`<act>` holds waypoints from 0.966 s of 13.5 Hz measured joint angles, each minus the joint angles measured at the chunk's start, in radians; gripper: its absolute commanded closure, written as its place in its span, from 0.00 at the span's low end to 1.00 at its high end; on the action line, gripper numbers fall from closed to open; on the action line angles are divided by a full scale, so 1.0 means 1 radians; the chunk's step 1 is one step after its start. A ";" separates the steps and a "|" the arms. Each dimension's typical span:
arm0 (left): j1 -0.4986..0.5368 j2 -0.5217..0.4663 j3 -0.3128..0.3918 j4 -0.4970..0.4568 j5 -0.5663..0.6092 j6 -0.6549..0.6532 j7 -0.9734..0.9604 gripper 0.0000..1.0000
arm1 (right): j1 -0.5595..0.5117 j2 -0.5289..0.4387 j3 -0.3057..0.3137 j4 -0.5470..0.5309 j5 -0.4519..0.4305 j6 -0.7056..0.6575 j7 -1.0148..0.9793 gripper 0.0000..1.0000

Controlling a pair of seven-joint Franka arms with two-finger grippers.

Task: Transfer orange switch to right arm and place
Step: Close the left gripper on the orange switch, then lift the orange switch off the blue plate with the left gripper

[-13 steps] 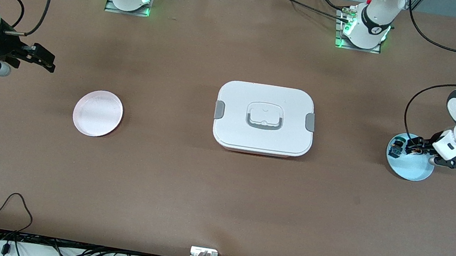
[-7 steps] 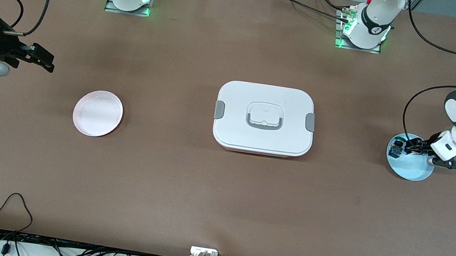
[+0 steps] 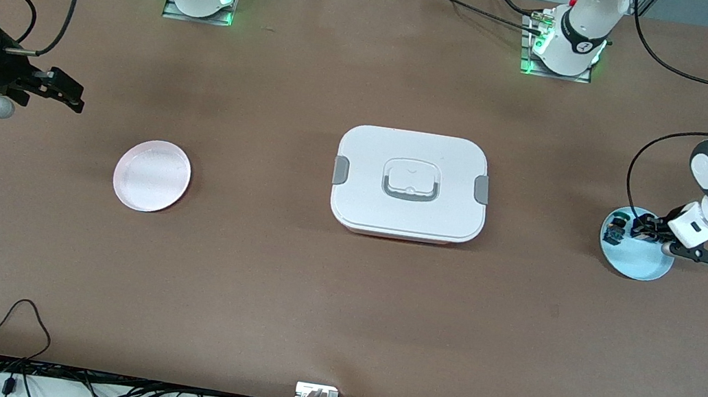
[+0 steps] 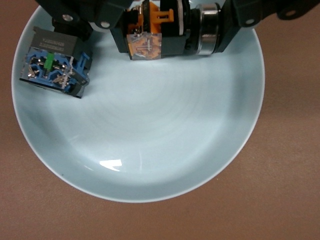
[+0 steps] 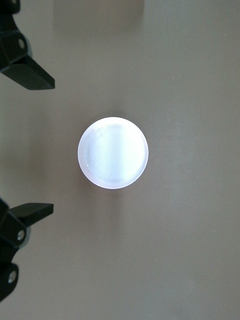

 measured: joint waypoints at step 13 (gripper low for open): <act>-0.002 -0.083 -0.049 0.176 0.000 -0.357 0.030 1.00 | 0.000 0.000 0.000 0.000 0.000 0.025 0.000 0.00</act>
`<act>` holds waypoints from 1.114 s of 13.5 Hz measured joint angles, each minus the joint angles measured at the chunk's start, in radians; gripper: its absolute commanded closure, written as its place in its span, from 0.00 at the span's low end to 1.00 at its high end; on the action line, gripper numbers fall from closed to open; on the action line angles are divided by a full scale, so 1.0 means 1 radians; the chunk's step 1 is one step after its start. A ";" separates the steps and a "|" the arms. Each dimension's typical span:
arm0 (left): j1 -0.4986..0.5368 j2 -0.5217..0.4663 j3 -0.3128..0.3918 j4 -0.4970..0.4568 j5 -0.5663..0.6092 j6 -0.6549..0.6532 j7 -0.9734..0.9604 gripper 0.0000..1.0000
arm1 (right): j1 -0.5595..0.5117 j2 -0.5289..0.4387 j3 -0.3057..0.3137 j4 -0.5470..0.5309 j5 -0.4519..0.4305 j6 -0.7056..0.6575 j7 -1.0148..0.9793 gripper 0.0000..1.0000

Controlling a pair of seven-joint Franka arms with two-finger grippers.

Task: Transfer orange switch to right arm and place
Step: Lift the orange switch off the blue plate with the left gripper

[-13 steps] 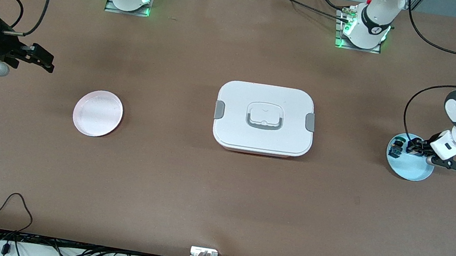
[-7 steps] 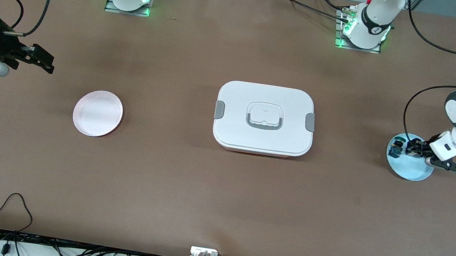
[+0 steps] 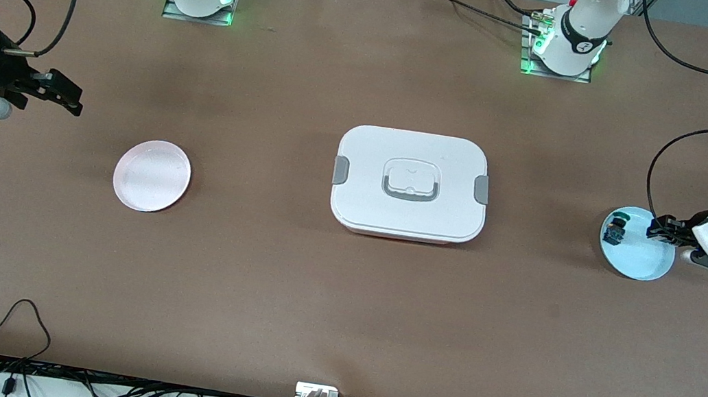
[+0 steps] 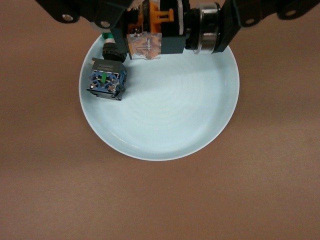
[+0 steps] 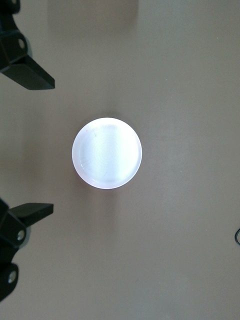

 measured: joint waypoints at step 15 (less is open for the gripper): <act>-0.001 -0.140 -0.097 0.272 -0.053 -0.480 0.038 1.00 | 0.001 0.000 0.004 0.001 0.000 0.003 0.000 0.00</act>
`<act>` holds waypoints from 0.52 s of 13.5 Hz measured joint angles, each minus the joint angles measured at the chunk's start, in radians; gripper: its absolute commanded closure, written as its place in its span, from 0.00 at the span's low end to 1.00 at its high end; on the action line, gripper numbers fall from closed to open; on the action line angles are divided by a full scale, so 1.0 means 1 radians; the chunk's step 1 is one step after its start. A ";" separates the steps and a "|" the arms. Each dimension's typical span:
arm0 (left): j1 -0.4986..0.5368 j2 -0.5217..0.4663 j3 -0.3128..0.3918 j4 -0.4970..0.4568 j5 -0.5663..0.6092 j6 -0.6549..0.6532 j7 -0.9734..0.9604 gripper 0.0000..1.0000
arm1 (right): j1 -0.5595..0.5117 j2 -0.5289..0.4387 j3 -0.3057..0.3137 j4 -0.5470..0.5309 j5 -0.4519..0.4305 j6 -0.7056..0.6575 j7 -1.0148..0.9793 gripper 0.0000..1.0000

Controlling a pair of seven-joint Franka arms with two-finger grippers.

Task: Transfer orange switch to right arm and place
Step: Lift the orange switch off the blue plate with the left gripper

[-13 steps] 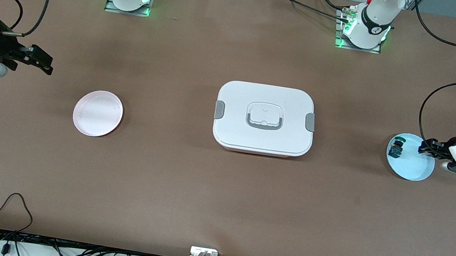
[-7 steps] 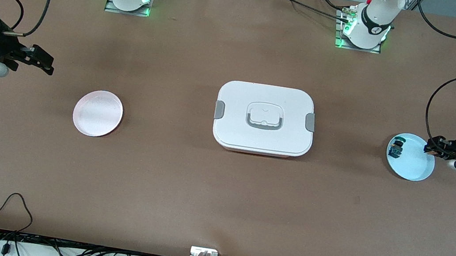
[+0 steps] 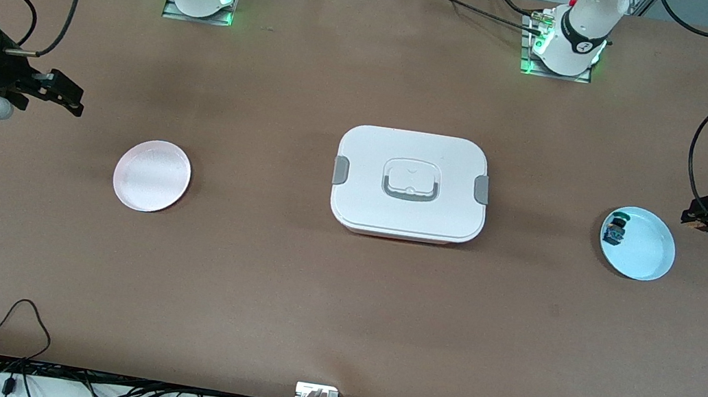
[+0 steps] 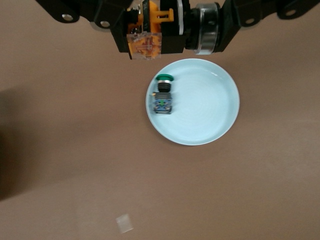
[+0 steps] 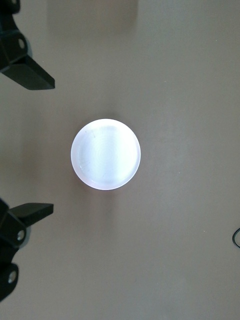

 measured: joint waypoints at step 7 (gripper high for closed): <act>-0.002 -0.019 -0.092 0.036 -0.142 -0.041 0.129 1.00 | 0.000 0.000 0.000 0.000 0.000 0.000 0.000 0.00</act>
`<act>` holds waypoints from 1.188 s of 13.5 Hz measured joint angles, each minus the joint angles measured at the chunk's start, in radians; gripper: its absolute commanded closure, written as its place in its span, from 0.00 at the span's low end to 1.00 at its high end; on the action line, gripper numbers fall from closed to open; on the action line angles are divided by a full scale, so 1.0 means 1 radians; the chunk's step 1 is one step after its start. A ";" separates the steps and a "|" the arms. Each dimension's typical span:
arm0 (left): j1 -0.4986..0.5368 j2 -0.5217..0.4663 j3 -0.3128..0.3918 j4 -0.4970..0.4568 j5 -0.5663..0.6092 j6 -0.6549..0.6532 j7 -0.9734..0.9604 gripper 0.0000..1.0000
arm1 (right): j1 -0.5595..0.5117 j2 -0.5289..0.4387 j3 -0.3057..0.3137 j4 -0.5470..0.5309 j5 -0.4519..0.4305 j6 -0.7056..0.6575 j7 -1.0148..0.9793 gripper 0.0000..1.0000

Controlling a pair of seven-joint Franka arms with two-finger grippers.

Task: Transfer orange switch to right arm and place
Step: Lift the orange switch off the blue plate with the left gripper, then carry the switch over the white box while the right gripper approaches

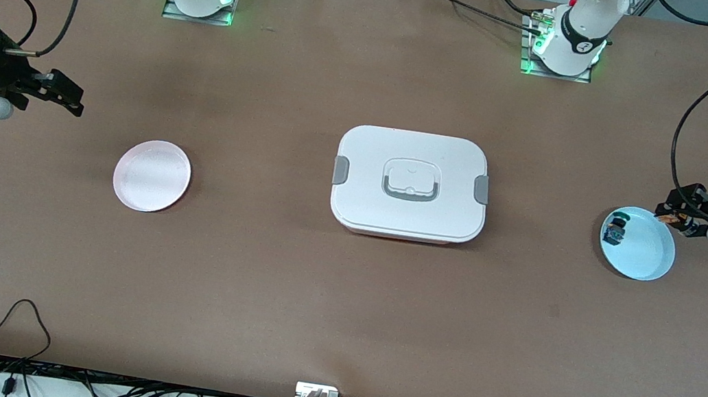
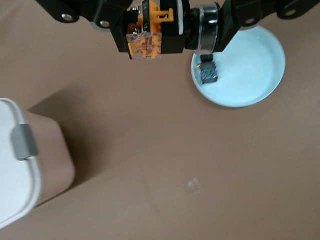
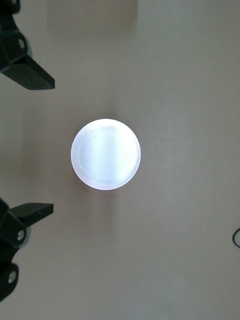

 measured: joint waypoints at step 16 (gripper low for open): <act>-0.047 -0.003 -0.093 0.014 -0.645 -0.049 0.539 1.00 | 0.000 0.000 0.000 0.005 0.000 0.004 0.000 0.00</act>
